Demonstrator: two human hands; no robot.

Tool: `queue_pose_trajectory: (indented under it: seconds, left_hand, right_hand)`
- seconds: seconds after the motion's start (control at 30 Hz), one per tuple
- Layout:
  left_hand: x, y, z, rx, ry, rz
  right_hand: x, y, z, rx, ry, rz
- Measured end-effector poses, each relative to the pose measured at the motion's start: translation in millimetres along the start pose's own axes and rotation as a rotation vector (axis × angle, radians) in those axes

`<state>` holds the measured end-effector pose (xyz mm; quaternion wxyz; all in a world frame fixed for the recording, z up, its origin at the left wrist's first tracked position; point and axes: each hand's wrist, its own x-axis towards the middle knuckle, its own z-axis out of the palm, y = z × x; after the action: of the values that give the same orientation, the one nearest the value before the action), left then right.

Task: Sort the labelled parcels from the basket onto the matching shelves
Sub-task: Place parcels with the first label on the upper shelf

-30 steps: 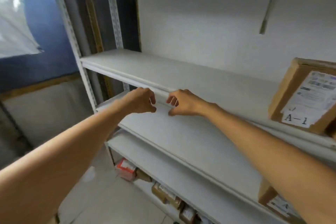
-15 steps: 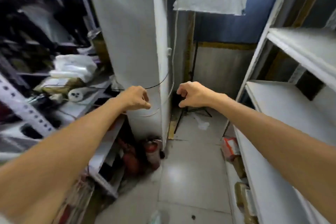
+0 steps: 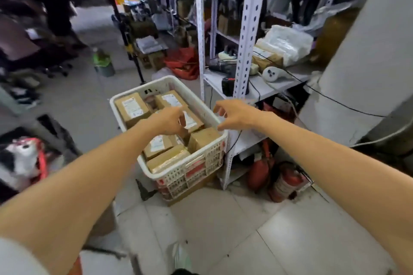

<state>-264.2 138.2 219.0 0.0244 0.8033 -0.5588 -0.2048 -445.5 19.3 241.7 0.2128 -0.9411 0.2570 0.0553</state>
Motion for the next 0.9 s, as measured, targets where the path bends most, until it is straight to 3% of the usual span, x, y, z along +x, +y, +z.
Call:
queue_pose_trajectory:
  seconds: [0.27,0.63,0.9]
  left_hand:
    - [9,-104,-5,-0.080,0.014,-0.140]
    - [87,-164,2,-0.131,-0.074,-0.132]
    - [128,-193,13,-0.163,-0.117,-0.235]
  right_hand:
    - [102,-54,32,-0.014,-0.082,-0.103]
    - [201,-30,62,0.031,-0.175,0.015]
    - [259,-2,77,0.029,-0.319,0.013]
